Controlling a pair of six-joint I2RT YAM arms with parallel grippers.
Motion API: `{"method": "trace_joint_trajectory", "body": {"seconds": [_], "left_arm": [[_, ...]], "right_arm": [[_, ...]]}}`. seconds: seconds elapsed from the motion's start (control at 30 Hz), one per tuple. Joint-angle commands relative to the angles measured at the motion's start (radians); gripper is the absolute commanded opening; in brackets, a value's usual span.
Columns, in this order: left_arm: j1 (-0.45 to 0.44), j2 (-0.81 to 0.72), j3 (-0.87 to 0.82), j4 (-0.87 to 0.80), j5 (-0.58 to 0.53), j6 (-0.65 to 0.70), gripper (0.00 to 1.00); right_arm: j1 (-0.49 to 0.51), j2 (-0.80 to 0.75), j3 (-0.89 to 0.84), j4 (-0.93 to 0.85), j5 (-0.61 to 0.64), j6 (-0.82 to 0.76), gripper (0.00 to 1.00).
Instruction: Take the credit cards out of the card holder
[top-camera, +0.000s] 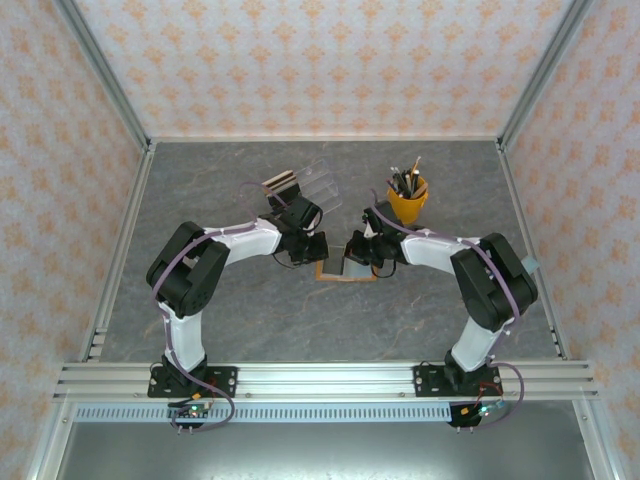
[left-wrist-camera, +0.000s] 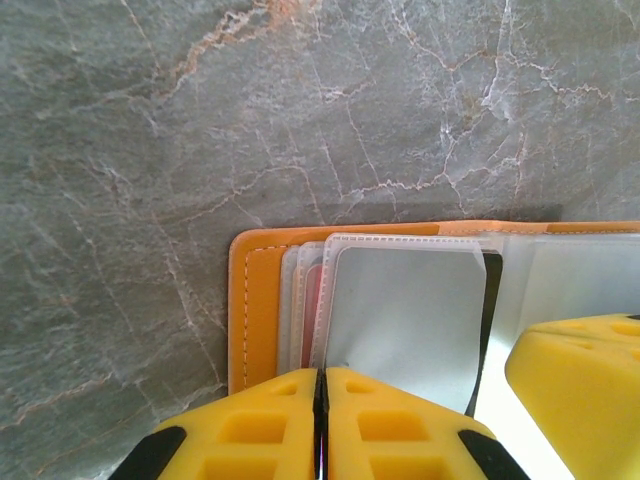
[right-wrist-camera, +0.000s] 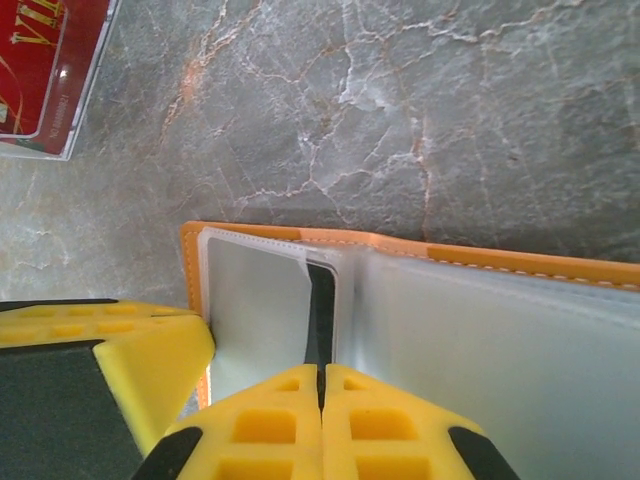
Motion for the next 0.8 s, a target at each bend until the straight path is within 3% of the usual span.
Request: {"method": "trace_joint_trajectory", "body": {"seconds": [0.0, 0.23, 0.77], "left_arm": [[0.001, 0.017, -0.006, -0.089, -0.047, 0.023, 0.11], [0.0, 0.041, -0.011, -0.074, -0.014, 0.022, 0.1], [0.001, 0.078, -0.008, -0.051, 0.061, 0.034, 0.03]], "right_arm": [[-0.009, -0.025, -0.015, -0.025, 0.035, -0.015, 0.07], [-0.009, 0.015, 0.007, -0.003, 0.006, 0.001, 0.17], [-0.009, 0.067, 0.015, 0.032, -0.032, 0.006, 0.21]]}}
